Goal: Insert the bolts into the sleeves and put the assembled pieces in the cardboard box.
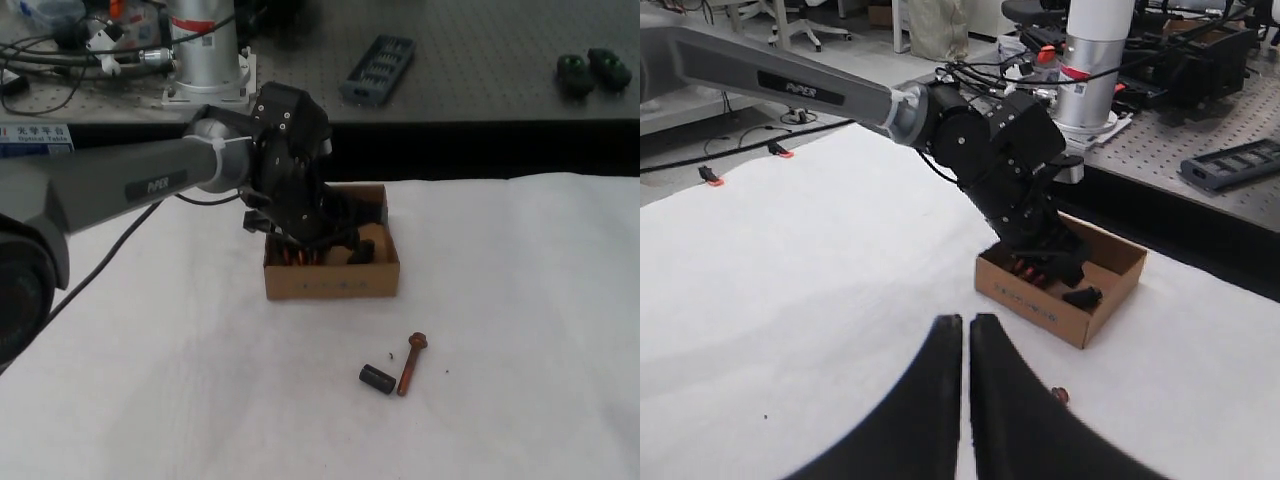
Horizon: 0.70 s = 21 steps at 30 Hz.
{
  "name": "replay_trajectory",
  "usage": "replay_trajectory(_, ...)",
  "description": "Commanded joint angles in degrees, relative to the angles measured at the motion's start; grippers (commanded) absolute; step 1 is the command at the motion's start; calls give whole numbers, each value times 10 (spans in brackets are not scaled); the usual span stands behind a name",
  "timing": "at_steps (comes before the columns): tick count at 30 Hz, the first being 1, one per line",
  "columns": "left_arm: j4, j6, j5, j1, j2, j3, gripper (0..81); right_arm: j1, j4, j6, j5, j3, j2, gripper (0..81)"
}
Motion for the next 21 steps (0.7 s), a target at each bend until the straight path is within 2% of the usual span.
replay_trajectory(1, 5, -7, 3, 4, -47, -7, 251, -2, 24, 2, 37, -2, 7, 34)
replay_trajectory(6, 5, 26, 4, 18, -117, -7, 232, -2, 20, 16, 33, -15, 67, 34)
replay_trajectory(11, 80, 99, 14, 32, -193, -7, 230, -3, 16, 61, 38, -55, 166, 34)
replay_trajectory(15, 128, 105, 35, 51, -243, 12, 230, -28, 16, 83, 36, -102, 264, 32)
replay_trajectory(17, 117, 89, 48, 64, -267, 44, 230, -44, 16, 84, 34, -122, 306, 6)
replay_trajectory(19, 109, 88, 48, 74, -296, 84, 230, -63, 16, 93, 15, -141, 349, 45)
replay_trajectory(21, 103, 112, 48, 82, -331, 137, 230, -85, 15, 94, -23, -157, 387, 128)
